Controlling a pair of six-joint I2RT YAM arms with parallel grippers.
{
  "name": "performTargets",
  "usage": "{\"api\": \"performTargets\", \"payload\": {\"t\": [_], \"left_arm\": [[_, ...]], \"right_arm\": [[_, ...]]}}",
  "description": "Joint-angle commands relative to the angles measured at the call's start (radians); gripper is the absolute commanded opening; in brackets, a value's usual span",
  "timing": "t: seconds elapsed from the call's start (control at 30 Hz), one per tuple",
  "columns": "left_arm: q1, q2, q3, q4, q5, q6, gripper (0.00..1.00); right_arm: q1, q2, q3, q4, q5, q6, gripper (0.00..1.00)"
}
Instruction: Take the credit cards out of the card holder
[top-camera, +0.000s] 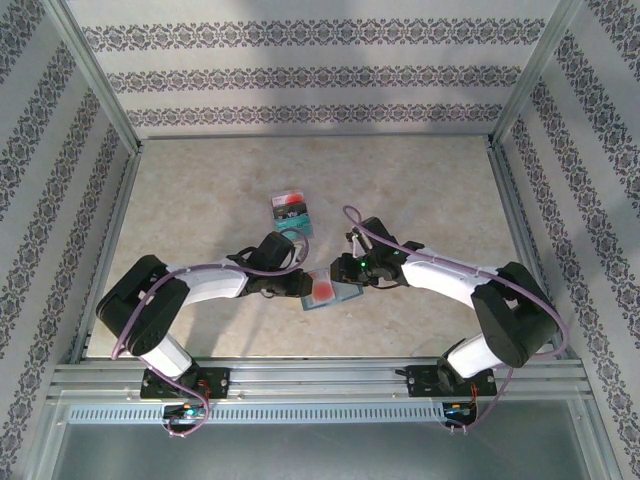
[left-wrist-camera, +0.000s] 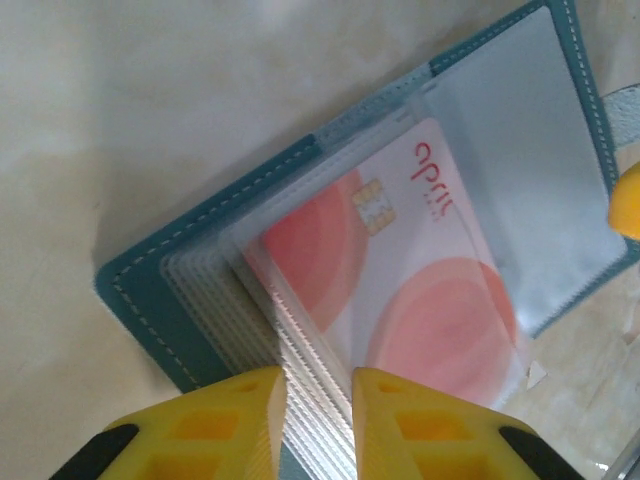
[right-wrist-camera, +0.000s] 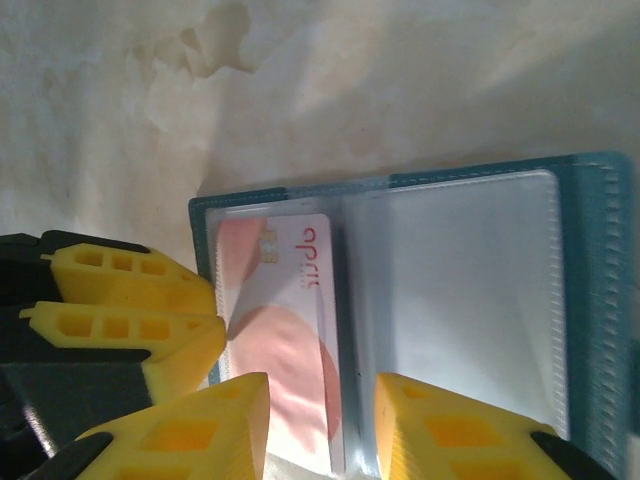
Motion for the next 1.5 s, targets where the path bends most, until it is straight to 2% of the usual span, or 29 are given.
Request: {"api": "performTargets", "payload": {"t": [0.0, 0.23, 0.67, 1.1, 1.47], "left_arm": [[-0.007, 0.041, 0.012, 0.077, 0.014, -0.002, 0.23], [0.008, 0.069, 0.057, 0.078, 0.006, 0.026, 0.21], [0.002, -0.004, 0.051, 0.044, 0.023, 0.026, 0.22], [-0.015, 0.083, 0.063, 0.083, 0.07, 0.011, 0.22], [-0.015, 0.106, 0.071, 0.019, 0.05, 0.031, 0.18]], "right_arm": [[-0.019, 0.009, -0.03, 0.056, -0.041, 0.026, 0.34], [-0.038, 0.009, -0.069, 0.101, -0.055, 0.054, 0.32], [-0.054, 0.026, -0.112, 0.17, -0.076, 0.091, 0.29], [-0.055, 0.083, -0.129, 0.258, -0.124, 0.117, 0.23], [-0.065, 0.034, -0.137, 0.27, -0.141, 0.127, 0.21]]}}
